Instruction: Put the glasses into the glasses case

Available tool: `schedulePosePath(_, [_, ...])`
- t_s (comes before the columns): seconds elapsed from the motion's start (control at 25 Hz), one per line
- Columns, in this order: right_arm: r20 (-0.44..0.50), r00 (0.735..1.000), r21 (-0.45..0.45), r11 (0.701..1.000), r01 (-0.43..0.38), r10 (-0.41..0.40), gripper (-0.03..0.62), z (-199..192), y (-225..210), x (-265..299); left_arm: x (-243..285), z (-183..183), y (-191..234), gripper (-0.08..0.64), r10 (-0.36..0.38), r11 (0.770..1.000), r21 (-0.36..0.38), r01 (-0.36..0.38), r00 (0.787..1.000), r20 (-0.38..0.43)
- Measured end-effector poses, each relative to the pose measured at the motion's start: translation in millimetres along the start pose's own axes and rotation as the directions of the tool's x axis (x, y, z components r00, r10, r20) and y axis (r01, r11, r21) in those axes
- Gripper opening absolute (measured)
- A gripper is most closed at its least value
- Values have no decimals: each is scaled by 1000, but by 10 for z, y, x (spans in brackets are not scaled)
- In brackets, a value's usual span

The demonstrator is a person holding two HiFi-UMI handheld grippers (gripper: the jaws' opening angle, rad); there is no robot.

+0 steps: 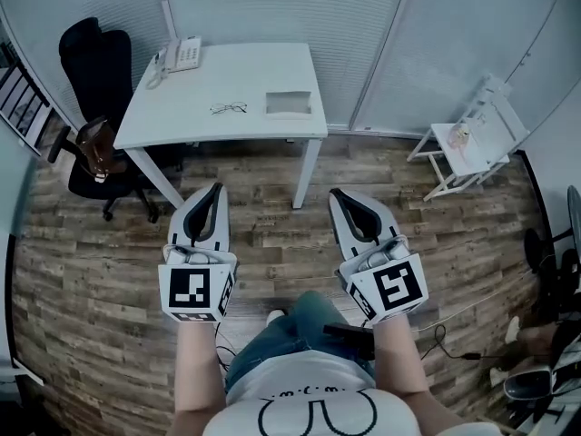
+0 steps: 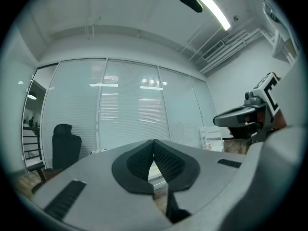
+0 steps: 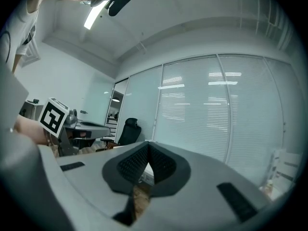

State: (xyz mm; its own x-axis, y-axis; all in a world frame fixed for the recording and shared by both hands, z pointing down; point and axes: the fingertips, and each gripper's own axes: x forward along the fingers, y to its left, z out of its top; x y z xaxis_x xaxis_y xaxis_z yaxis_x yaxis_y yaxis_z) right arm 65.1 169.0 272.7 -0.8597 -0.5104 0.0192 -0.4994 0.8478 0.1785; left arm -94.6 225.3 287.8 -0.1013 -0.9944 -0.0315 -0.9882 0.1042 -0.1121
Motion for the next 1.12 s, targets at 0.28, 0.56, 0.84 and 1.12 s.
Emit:
schedulePosePath(0.28, [-15, 1000, 18, 1000, -1, 1, 11, -199, -349, 641, 600, -219, 368, 17, 24, 1000, -7, -24, 999, -32])
schedulePosePath(0.56, [-12, 1000, 48, 999, 7, -7, 12, -425, -995, 1442, 1518, -370, 709, 17, 49, 999, 8, -49, 998, -51])
schedulePosePath(0.84, [-4, 1000, 65, 998, -17, 18, 11, -475, -1784, 2441, 2634, -454, 1065, 17, 63, 998, 5, -63, 994, -85])
schedulePosePath(1.12, [-19, 999, 84, 996, -37, 39, 12, -672, -2429, 3163, 3490, -660, 1311, 172, 47, 999, 1, -47, 987, -155])
